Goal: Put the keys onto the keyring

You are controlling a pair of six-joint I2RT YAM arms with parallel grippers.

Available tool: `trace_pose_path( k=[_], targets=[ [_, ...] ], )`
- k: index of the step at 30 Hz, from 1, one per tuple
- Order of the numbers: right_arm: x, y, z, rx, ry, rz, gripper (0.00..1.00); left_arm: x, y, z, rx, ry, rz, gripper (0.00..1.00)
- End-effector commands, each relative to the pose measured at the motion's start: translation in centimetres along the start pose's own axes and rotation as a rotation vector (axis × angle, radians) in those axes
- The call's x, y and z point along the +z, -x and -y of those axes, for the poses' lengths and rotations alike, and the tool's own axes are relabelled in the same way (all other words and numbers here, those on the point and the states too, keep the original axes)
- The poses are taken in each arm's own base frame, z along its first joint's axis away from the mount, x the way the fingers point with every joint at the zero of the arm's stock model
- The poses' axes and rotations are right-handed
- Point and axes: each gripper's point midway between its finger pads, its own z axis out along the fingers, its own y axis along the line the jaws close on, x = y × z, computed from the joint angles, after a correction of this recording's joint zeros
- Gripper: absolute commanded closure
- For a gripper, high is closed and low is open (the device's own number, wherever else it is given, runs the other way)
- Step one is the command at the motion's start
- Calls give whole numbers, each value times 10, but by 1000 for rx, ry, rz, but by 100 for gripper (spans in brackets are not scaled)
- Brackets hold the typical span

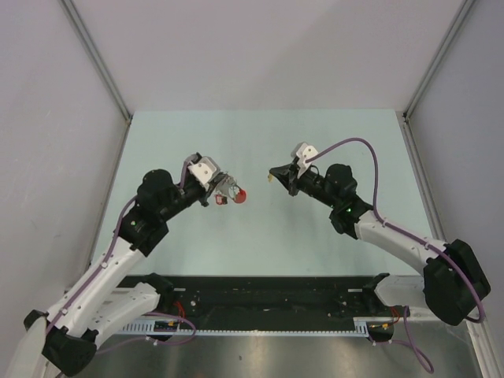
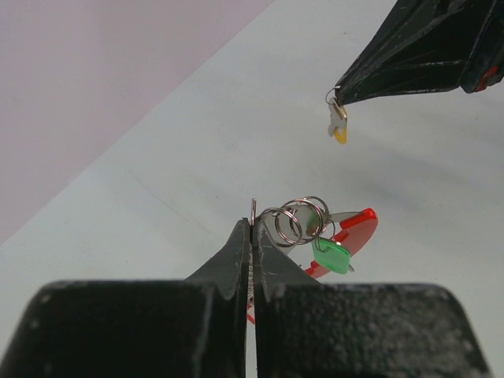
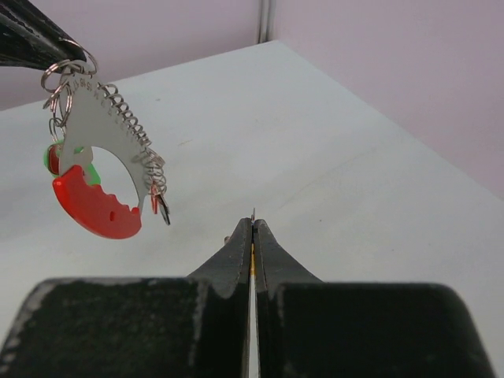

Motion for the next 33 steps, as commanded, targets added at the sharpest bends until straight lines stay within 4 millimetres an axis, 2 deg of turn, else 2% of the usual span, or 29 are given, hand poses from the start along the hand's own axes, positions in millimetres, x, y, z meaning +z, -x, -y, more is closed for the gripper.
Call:
trace_pose_path(
  k=[1, 4, 9, 14, 19, 26, 27, 33],
  targets=[
    [-8, 47, 0, -11, 39, 96, 100, 6, 42, -1, 26, -66, 131, 100],
    [-10, 43, 1, -17, 42, 72, 100, 7, 31, 1, 20, -97, 122, 100],
    [-10, 22, -4, 20, 62, -2, 100, 11, 18, 7, 2, -150, 119, 100],
    [-15, 7, -10, 31, 91, -63, 100, 13, 16, 15, -5, -209, 120, 100],
    [-20, 9, -17, 44, 113, -71, 100, 7, 11, 22, 31, -233, 134, 100],
    [-29, 3, -37, 54, 161, -81, 100, 6, 6, 54, 46, -425, 158, 99],
    [-30, 4, -39, 52, 168, -75, 100, 7, 10, 55, 64, -438, 183, 100],
    [-34, 3, -59, 19, 231, -67, 100, 12, -1, 71, 60, -550, 182, 100]
  ],
)
